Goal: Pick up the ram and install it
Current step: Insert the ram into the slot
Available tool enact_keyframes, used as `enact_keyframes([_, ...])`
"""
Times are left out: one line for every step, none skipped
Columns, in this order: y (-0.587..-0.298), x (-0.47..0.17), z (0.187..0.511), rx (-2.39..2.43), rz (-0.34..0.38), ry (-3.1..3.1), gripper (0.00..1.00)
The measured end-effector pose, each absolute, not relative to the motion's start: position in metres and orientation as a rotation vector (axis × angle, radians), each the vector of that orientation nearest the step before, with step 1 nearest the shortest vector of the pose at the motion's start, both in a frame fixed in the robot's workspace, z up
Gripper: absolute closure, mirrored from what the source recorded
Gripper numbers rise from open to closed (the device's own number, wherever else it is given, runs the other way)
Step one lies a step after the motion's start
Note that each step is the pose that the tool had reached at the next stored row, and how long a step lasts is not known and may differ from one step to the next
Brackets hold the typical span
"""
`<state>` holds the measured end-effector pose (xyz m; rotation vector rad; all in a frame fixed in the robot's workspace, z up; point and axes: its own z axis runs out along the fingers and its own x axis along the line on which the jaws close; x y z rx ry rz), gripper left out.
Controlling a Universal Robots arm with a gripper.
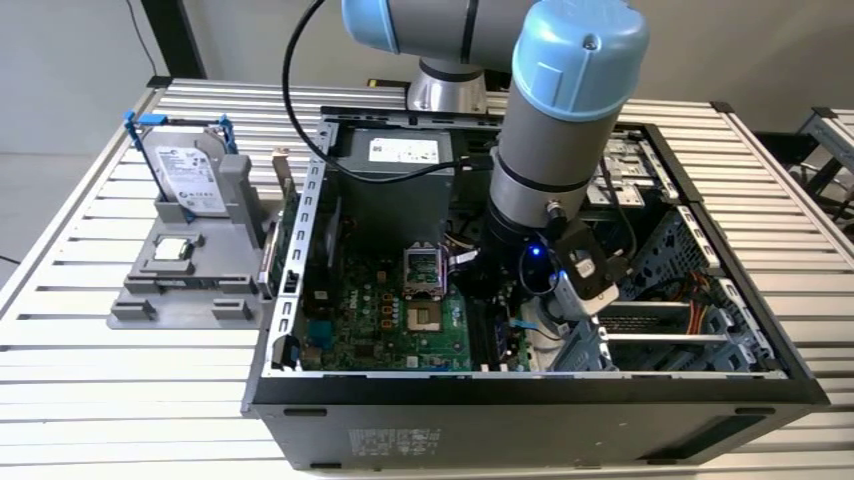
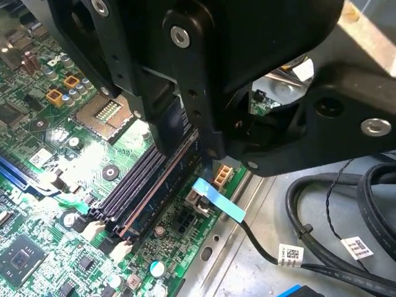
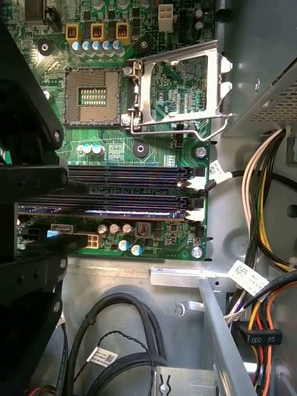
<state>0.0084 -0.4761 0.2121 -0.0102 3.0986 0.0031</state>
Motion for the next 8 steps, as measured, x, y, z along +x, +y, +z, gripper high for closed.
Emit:
enact_keyframes([-0.476,0.008,0.212,-0.01,0.003,3.099,0.0])
enact_keyframes([-0.476,0.008,0.212,-0.01,0.003,3.099,0.0])
enact_keyframes([-0.476,0.008,0.212,-0.01,0.003,3.099,0.0])
enact_keyframes([-0.476,0.009,0.212,-0.01,0.003,3.099,0.0])
enact_keyframes([-0.476,0.009,0.216,-0.01,0.004,3.099,0.0])
enact_keyframes([-0.476,0.009,0.221,-0.009,0.003,3.099,0.0])
enact_keyframes([-0.476,0.009,0.225,-0.009,0.003,3.099,0.0])
enact_keyframes([-0.476,0.009,0.23,-0.009,0.004,3.099,0.0])
